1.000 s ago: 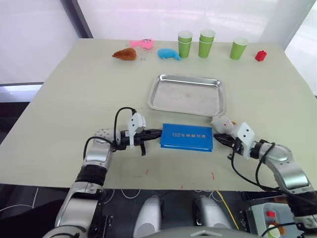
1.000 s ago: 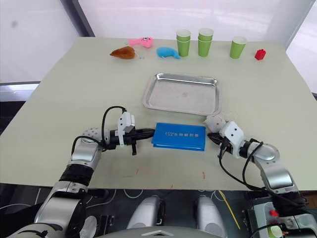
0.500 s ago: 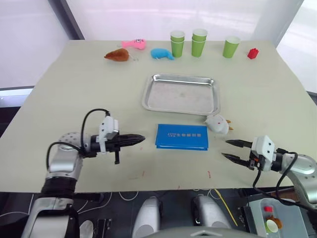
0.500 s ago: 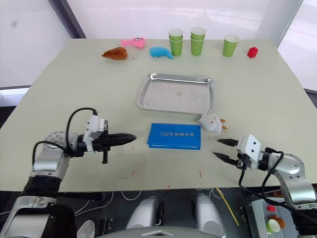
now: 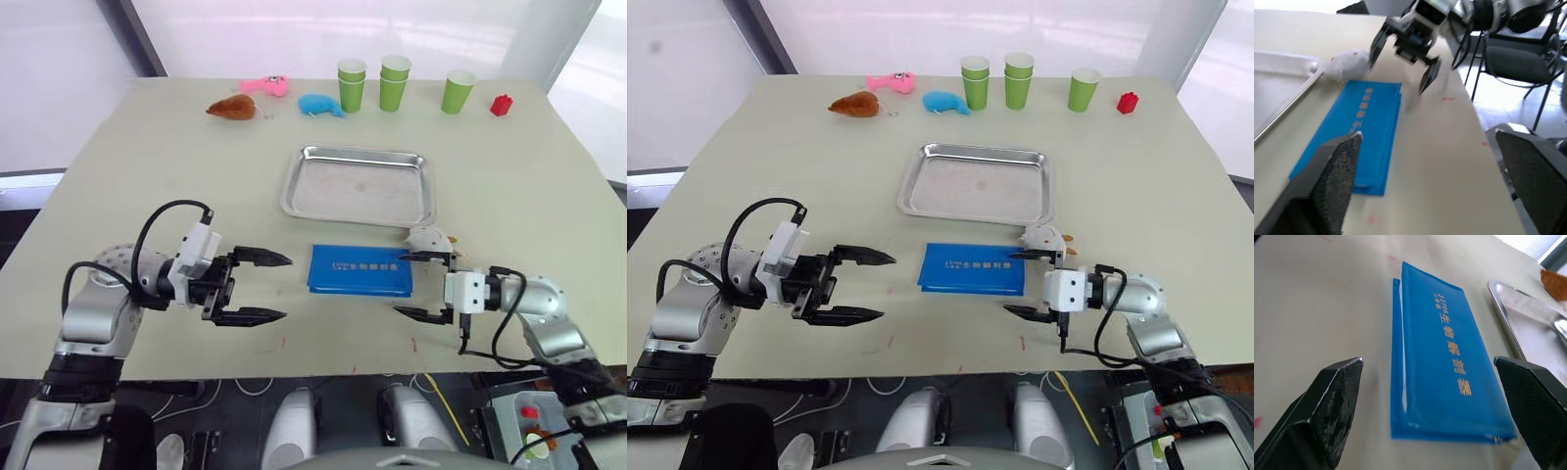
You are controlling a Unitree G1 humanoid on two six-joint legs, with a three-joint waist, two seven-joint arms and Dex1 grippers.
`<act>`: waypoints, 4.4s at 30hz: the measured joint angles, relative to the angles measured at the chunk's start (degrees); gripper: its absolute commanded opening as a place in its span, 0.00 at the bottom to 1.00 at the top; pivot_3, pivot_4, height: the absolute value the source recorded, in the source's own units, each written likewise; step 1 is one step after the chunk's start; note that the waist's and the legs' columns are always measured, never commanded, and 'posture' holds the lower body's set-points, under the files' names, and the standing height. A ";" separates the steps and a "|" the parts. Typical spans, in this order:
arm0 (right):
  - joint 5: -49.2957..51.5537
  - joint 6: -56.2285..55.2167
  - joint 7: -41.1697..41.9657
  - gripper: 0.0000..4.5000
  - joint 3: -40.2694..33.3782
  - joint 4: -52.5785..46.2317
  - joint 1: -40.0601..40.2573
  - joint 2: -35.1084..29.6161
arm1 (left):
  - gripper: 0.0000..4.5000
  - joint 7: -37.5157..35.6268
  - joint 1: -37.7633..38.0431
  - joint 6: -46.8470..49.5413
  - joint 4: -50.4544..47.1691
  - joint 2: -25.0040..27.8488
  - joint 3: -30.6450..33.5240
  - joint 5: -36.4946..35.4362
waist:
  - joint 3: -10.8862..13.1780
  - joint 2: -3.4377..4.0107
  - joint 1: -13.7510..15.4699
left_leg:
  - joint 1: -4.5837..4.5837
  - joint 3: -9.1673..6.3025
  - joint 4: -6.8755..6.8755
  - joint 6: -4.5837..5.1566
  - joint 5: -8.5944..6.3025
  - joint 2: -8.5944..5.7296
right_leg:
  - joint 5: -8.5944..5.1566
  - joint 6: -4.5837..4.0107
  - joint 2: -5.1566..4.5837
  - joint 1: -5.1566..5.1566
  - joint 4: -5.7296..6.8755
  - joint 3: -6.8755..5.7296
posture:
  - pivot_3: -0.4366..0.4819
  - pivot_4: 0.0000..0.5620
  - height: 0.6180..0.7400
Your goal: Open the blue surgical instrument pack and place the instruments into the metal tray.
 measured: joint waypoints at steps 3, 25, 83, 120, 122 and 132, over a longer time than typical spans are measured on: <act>-2.70 -4.01 -1.10 0.95 0.87 4.55 -2.79 0.05 | 1.00 -0.02 0.02 0.95 -0.89 0.33 0.00 -0.90 | 0.01 0.00 0.00 | 0.00 0.02 0.00 0.00 0.00 0.00 | 0.00 0.00 -0.01 0.00 0.00 0.01 | 0.48 0.27 1.00; 2.08 -1.10 3.21 0.00 4.44 6.61 -4.74 -1.08 | 1.00 1.65 -1.40 -0.66 -1.44 -2.04 -0.10 0.36 | 0.02 0.00 0.04 | 0.01 0.02 0.01 0.00 0.00 0.01 | 0.01 -0.02 -0.01 0.00 0.02 0.03 | 0.48 0.27 1.00; 16.25 51.20 14.60 0.00 2.02 -1.23 -19.08 -0.89 | 0.01 2.84 -8.27 -10.10 21.84 -16.93 -3.80 5.79 | 0.04 -0.02 -0.38 | -0.04 -0.10 0.02 0.00 0.00 0.01 | 0.02 -0.01 0.03 -0.03 0.04 -0.06 | 0.48 0.27 1.00; 15.55 54.79 2.04 0.02 -9.69 -0.87 -5.70 -7.50 | 0.00 1.39 -12.30 -15.44 26.78 -18.77 -4.51 8.84 | 0.05 -0.02 0.65 | -0.10 -0.07 0.03 0.00 0.00 -0.04 | 0.02 0.01 -0.02 -0.01 -0.02 -0.06 | 0.48 0.27 1.00; 17.40 56.11 2.55 0.02 -11.99 -1.92 -3.94 -8.84 | 0.00 1.57 -12.63 -15.90 27.06 -19.35 -4.53 9.32 | 0.05 -0.02 1.08 | -0.10 -0.06 0.03 0.00 0.00 -0.05 | 0.02 0.01 -0.02 -0.01 -0.01 -0.05 | 0.48 0.27 1.00; 34.01 65.02 -2.19 0.02 -26.78 -8.93 -6.22 -6.56 | 0.00 2.19 -16.59 -20.09 31.74 -22.69 -5.68 12.48 | 0.05 -0.01 1.31 | -0.11 -0.08 0.04 0.01 0.00 -0.07 | 0.03 0.02 -0.01 0.00 0.00 -0.04 | 0.48 0.27 1.00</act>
